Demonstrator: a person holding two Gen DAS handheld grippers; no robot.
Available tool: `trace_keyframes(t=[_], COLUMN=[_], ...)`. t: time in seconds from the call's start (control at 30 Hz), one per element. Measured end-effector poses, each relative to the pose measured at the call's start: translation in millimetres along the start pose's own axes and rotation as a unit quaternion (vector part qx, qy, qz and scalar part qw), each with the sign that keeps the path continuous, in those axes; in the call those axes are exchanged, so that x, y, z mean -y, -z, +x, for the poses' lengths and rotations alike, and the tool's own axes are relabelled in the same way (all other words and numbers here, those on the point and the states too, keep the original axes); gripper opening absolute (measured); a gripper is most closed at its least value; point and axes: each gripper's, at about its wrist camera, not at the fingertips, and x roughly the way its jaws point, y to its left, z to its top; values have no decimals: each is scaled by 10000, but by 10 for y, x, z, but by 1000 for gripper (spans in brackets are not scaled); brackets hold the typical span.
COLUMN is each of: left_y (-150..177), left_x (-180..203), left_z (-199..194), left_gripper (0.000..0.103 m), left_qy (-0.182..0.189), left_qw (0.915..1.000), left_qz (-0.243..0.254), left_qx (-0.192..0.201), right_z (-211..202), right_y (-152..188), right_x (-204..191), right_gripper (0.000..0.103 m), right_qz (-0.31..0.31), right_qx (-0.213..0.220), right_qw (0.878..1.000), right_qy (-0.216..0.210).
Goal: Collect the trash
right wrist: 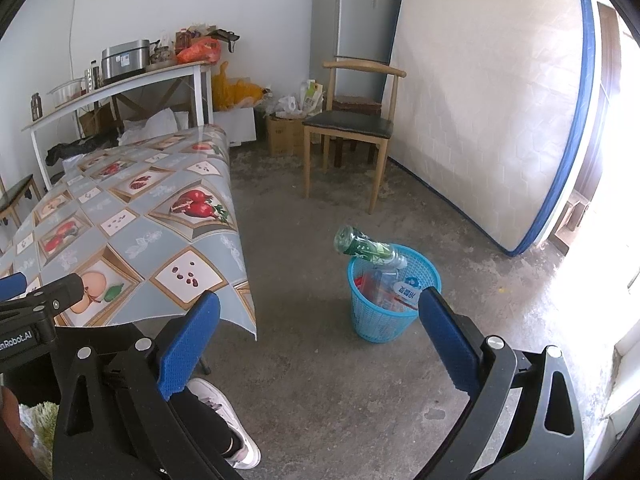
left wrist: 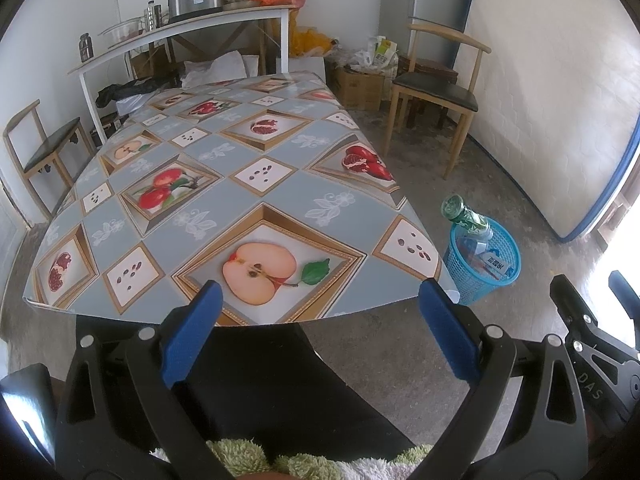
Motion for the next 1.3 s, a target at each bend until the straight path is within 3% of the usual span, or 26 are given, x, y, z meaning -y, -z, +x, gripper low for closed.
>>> trace_keyframes(t=[1.3], left_y=[-2], left_x=[-9], left_z=[4], left_gripper=[94], left_qy=[9], left_qw=[10000], left_qz=[-13], left_qx=[10], right_z=[-20], right_y=[-17], right_x=[-25], right_gripper=[97], right_qz=[3], right_qx=[31], right_qw=[10000], right_qy=[18])
